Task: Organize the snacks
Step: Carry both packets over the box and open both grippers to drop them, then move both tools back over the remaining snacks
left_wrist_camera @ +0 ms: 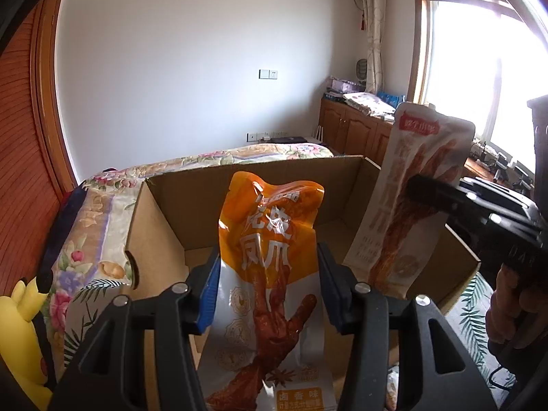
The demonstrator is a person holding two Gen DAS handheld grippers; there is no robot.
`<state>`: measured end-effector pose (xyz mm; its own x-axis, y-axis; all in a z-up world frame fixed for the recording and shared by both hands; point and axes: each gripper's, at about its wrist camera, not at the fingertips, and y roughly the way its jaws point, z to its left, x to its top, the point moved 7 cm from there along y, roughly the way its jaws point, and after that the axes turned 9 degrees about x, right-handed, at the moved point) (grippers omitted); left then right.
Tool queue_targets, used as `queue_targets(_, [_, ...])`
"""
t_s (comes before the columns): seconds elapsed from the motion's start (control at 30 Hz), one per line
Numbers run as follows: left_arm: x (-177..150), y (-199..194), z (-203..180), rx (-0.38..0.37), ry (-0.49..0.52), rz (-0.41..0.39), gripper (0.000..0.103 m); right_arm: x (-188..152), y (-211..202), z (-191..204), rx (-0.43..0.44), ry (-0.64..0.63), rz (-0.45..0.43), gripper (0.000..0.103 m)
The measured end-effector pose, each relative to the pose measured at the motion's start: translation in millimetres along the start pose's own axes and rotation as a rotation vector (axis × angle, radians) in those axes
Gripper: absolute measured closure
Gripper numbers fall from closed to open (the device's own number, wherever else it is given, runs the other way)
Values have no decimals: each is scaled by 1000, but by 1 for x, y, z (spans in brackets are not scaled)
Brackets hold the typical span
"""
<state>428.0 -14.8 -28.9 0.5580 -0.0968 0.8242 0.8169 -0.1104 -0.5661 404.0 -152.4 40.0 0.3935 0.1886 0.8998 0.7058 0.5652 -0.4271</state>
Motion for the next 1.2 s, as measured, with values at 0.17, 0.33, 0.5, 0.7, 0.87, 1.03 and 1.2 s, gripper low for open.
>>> queue_targets(0.17, [-2, 8, -2, 12, 3, 10, 52, -15, 14, 4, 0, -9, 50, 86])
queue_targets(0.33, [-1, 9, -8, 30, 14, 10, 50, -22, 20, 6, 5, -5, 85, 86])
queue_targets(0.5, [2, 4, -9, 23, 1, 4, 45, -29, 33, 4, 30, 18, 139, 85])
queue_targets(0.7, [1, -5, -12, 26, 18, -10, 44, -31, 29, -5, 10, 21, 144, 78])
queue_targets(0.87, [-3, -15, -16, 29, 34, -21, 44, -28, 17, -8, -6, 15, 131, 78])
queue_targets(1.03, [-11, -31, -22, 27, 53, -20, 43, -29, -4, -7, -17, 27, 118, 78])
queue_targets(1.2, [-19, -54, -27, 15, 53, -19, 42, -36, -35, 3, -17, 31, 115, 78])
